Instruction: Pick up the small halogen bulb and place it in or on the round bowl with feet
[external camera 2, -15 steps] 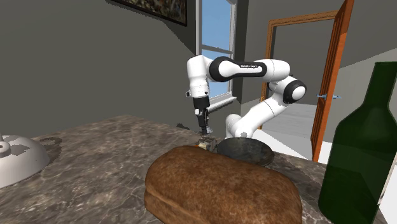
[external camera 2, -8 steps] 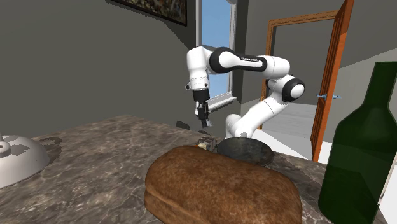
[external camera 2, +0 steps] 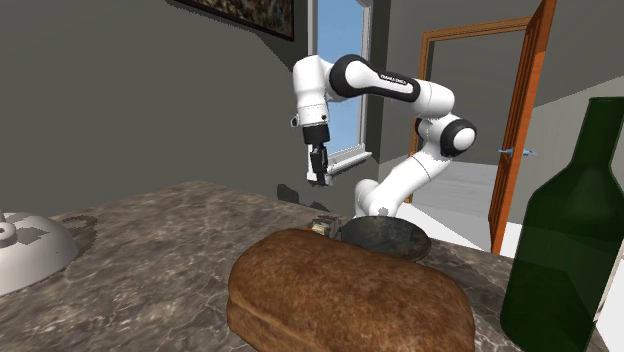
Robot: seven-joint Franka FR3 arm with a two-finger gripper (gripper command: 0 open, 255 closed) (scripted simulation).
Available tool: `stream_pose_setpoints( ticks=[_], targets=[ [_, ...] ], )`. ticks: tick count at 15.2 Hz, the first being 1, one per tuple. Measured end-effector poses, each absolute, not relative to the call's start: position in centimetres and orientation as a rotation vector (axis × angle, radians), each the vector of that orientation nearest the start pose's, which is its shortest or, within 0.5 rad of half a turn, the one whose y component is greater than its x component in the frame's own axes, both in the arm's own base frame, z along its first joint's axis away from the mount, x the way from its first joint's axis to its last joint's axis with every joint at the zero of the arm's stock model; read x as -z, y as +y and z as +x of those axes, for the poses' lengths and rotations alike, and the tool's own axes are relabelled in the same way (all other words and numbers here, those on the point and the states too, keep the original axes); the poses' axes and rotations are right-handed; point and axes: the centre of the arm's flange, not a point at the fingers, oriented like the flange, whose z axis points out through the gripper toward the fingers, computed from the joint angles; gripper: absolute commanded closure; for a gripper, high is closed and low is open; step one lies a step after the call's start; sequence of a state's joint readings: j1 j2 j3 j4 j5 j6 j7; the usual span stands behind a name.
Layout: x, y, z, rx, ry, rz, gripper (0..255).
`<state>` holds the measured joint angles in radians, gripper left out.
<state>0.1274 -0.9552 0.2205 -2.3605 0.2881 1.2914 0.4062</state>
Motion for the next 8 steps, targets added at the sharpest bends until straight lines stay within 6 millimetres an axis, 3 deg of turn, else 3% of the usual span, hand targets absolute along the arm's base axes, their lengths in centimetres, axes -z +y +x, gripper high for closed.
stream_pose_setpoints(
  ticks=[8],
  targets=[
    [-63.8, 14.7, 19.8, -0.239, 0.153, -3.074, 255]
  ],
)
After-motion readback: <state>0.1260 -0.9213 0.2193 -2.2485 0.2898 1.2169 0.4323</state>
